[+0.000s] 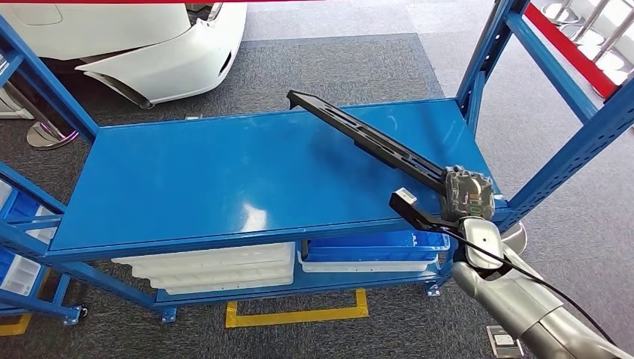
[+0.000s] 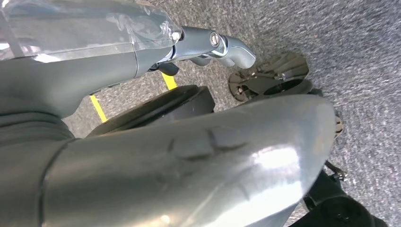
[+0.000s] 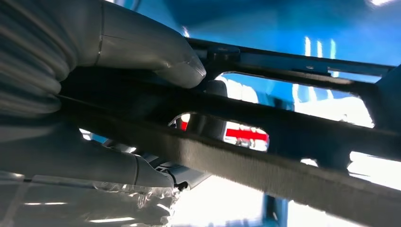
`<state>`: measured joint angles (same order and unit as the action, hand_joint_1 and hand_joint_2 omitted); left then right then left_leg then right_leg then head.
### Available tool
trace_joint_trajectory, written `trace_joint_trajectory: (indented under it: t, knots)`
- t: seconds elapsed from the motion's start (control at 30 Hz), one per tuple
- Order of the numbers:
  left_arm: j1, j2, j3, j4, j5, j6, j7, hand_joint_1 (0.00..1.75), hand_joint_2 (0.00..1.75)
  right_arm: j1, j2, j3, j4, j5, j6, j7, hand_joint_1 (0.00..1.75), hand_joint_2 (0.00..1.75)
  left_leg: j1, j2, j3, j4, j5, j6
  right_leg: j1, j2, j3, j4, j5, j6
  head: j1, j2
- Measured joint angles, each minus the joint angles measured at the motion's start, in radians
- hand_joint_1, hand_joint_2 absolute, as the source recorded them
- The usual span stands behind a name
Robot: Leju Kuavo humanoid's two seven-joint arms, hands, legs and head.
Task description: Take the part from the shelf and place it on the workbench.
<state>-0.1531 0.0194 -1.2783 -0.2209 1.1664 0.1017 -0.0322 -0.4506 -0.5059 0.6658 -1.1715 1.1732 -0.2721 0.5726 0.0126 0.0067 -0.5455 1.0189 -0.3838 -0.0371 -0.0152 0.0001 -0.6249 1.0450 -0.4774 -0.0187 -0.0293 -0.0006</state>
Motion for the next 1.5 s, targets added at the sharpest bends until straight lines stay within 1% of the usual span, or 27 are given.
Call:
trace_joint_trajectory:
  t: [0.23,0.4,0.57,0.8,0.93,1.2,1.37,1.5]
  knots:
    - [-0.005,0.0,0.0,0.0,-0.019,0.051,-0.055,0.0,0.0,0.005,0.008,0.001,-0.113,0.062,0.015,-0.011,1.75,1.75,0.0,0.0,0.0,-0.001,0.0,0.0,0.0,0.0,-0.001,0.0,-0.001,-0.001,-0.001,0.0]
    - [-0.01,0.0,0.0,0.0,-0.012,0.016,-0.056,0.0,0.0,0.0,0.017,0.005,-0.186,0.095,0.037,-0.038,1.75,1.75,0.0,0.0,-0.001,-0.001,0.0,0.0,0.0,0.0,-0.001,0.0,-0.001,-0.001,0.0,0.0]
    - [-0.009,0.0,0.0,0.0,-0.002,-0.023,-0.037,0.0,0.0,-0.018,0.032,0.016,-0.241,0.114,0.046,-0.055,1.75,1.75,0.0,0.0,-0.001,-0.001,0.0,0.0,0.0,0.0,-0.001,0.0,-0.001,-0.001,0.0,0.0]
    - [-0.007,0.0,0.0,0.0,-0.001,-0.033,-0.032,0.0,0.0,-0.028,0.043,0.031,-0.284,0.117,0.045,-0.06,1.75,1.75,0.0,-0.001,-0.002,-0.001,0.0,0.0,0.0,-0.001,-0.001,0.0,-0.001,-0.001,0.0,0.0]
    - [-0.007,0.0,0.0,0.0,-0.006,-0.038,-0.034,0.0,1.75,-0.029,0.045,0.035,-0.303,0.124,0.038,-0.07,1.75,1.75,0.0,-0.001,-0.002,-0.001,0.0,0.0,0.0,-0.001,-0.001,0.0,-0.001,-0.001,0.001,0.0]
    - [-0.01,-0.001,0.0,0.0,-0.022,-0.047,-0.044,0.0,1.75,-0.029,0.061,0.054,-0.359,0.148,0.032,-0.093,1.75,1.75,0.0,-0.001,-0.001,-0.001,0.0,0.0,0.0,-0.001,-0.002,0.0,-0.001,-0.001,0.0,0.0]
    - [-0.012,-0.002,0.0,0.0,-0.024,-0.072,-0.051,0.0,1.75,-0.026,0.064,0.064,-0.393,0.157,0.035,-0.095,1.75,1.75,0.0,-0.001,-0.001,-0.001,0.0,0.0,0.0,-0.001,-0.002,0.0,-0.001,-0.001,0.0,0.0]
    - [-0.015,-0.003,0.0,0.0,-0.017,-0.066,-0.058,0.0,1.75,-0.021,0.065,0.066,-0.415,0.158,0.043,-0.095,1.75,1.75,0.0,-0.001,-0.001,-0.001,0.0,0.0,0.0,-0.001,-0.002,0.0,-0.001,-0.001,0.001,0.0]
